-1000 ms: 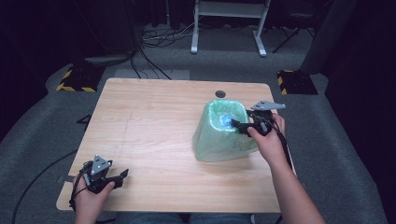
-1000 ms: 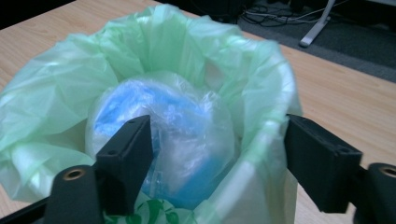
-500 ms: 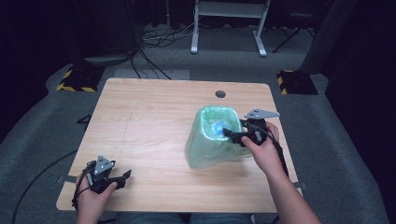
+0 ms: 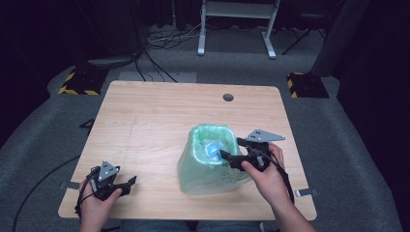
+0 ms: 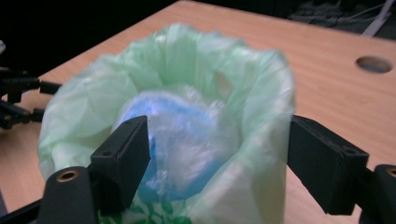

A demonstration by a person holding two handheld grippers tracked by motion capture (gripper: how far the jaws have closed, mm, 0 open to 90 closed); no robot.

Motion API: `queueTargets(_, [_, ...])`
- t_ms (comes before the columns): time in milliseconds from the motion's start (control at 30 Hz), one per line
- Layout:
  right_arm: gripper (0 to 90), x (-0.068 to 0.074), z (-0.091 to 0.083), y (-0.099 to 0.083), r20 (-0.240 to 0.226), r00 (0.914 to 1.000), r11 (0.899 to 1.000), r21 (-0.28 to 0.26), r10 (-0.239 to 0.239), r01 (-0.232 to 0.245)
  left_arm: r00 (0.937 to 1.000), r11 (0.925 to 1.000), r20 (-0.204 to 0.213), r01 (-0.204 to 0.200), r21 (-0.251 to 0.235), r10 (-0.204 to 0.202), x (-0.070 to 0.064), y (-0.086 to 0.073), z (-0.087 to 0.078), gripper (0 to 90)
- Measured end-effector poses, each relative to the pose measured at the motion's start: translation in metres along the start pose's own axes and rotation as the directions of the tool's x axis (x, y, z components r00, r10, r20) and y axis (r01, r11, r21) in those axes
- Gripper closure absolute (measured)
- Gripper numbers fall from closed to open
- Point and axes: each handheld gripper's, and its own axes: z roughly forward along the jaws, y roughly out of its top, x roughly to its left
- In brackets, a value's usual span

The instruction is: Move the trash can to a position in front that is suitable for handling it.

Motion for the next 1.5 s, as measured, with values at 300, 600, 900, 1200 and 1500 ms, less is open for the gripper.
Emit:
queueTargets(300, [25.9, -0.02, -0.021, 0.018, 0.091, 0.9935, 0.993, -0.09, -0.069, 0.077, 1.0, 1.0, 0.003, -0.001, 0.002, 0.001, -0.001, 0.001, 0.0, 25.5])
queueTargets(600, [27.0, -0.064, 0.005, 0.01, 0.182, 0.9816, 0.998, -0.013, -0.057, 0.06, 0.9999, 0.9999, 0.001, -0.012, 0.005, 0.012, -0.002, 0.001, 0.003, 25.5])
queueTargets(900, [33.5, -0.063, 0.04, -0.013, 0.093, 0.9938, 0.998, 0.039, -0.061, 0.057, 0.9999, 0.9999, 0.012, -0.009, -0.006, 0.009, -0.004, 0.004, 0.003, 25.5])
queueTargets(1200, [32.1, -0.033, 0.044, -0.037, 0.072, 0.9928, 0.991, 0.1, -0.095, 0.088, 0.9978, 0.9987, 0.045, -0.048, -0.018, 0.048, -0.018, 0.013, 0.0, 25.1])
queueTargets(1500, [29.9, -0.016, 0.05, -0.049, 0.009, 0.9956, 0.99, 0.105, -0.093, 0.092, 0.9895, 0.994, 0.097, -0.105, -0.032, 0.108, -0.039, 0.027, -0.002, 24.4])
